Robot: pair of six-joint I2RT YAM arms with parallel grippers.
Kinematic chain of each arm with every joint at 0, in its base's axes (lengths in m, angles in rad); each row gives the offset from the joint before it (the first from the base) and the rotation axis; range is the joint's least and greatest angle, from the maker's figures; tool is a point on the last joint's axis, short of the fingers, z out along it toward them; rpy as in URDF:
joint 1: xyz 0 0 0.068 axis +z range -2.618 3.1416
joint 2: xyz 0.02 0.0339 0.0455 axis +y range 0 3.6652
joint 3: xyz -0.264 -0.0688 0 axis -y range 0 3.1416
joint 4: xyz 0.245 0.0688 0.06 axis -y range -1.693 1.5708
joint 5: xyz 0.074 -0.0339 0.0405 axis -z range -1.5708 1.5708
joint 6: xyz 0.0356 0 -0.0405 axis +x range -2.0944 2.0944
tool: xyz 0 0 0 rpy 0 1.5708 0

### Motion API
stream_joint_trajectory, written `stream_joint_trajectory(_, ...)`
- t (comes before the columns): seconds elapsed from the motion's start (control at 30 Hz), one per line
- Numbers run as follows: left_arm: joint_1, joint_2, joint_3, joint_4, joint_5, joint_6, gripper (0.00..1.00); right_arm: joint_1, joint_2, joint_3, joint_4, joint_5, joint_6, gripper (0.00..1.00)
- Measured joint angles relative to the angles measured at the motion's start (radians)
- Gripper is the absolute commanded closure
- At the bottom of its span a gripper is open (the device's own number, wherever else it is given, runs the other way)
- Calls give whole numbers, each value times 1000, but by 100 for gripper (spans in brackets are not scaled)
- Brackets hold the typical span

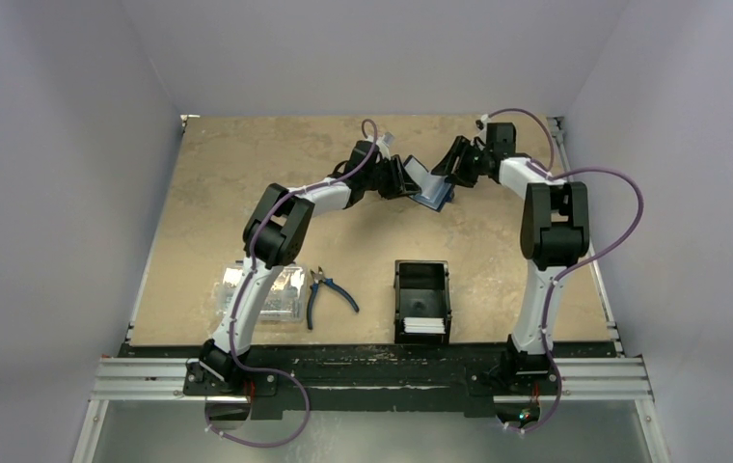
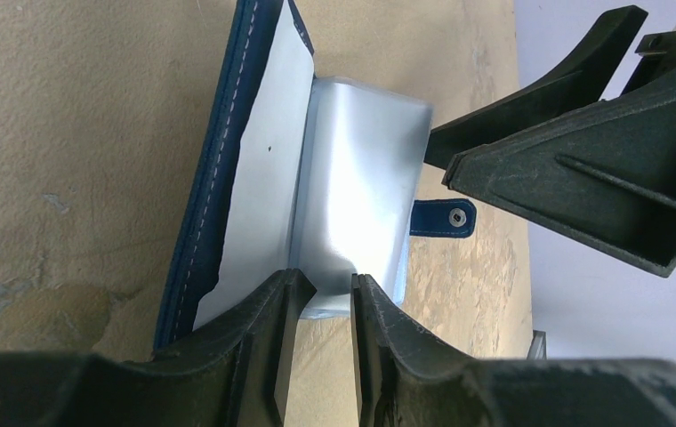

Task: Put the credit cards into the card holder
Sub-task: Open the card holder at the center of the board.

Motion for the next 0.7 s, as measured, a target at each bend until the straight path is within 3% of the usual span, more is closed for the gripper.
stream_joint_trajectory(0.33, 0, 0, 0, 0, 0, 0, 67, 39, 8, 42, -11, 8, -1, 46)
stream_joint_trajectory(0.7, 15, -64, -66, -8, 31, 2, 55, 101, 55, 90, -13, -23, 21, 43)
